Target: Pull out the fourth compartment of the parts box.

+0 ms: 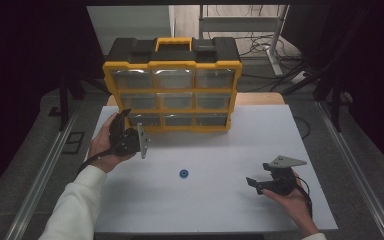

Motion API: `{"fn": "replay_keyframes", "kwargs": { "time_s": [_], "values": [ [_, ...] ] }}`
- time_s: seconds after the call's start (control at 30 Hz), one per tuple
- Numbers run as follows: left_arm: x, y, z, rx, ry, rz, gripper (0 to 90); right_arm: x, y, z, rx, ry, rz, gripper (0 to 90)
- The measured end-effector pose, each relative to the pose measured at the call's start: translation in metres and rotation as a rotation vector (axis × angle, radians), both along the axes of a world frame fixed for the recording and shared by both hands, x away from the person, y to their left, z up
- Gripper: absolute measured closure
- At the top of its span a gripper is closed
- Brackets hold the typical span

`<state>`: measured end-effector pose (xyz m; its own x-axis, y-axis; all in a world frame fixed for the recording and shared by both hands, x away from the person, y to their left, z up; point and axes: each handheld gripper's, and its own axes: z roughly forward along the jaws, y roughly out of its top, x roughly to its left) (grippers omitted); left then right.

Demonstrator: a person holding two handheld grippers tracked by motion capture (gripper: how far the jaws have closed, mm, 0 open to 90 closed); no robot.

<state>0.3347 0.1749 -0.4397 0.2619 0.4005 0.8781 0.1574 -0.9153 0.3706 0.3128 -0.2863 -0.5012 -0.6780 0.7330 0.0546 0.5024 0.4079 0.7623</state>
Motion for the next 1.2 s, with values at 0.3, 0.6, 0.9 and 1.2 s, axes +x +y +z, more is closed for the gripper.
{"fn": "replay_keyframes", "kwargs": {
  "time_s": [0.3, 0.6, 0.9, 1.2],
  "values": [
    [0.009, 0.0, 0.003, 0.009, -0.002, -0.001, 11.6, 0.0, 0.0, 0.0, 0.0, -0.002, -0.002, 13.0],
    [0.018, -0.001, -0.002, 0.007, -0.001, 0.002, 11.6, 0.0, 0.0, 0.0, -0.003, 0.001, 0.001, 13.0],
    [0.026, 0.0, -0.001, 0.022, -0.003, 0.01, 11.1, 0.001, 0.0, 0.0, -0.004, -0.001, -0.001, 13.0],
    [0.036, -0.001, 0.0, 0.003, -0.006, 0.013, 11.3, 0.001, 0.001, -0.001, -0.009, 0.002, -0.001, 13.1]
  ]
}}
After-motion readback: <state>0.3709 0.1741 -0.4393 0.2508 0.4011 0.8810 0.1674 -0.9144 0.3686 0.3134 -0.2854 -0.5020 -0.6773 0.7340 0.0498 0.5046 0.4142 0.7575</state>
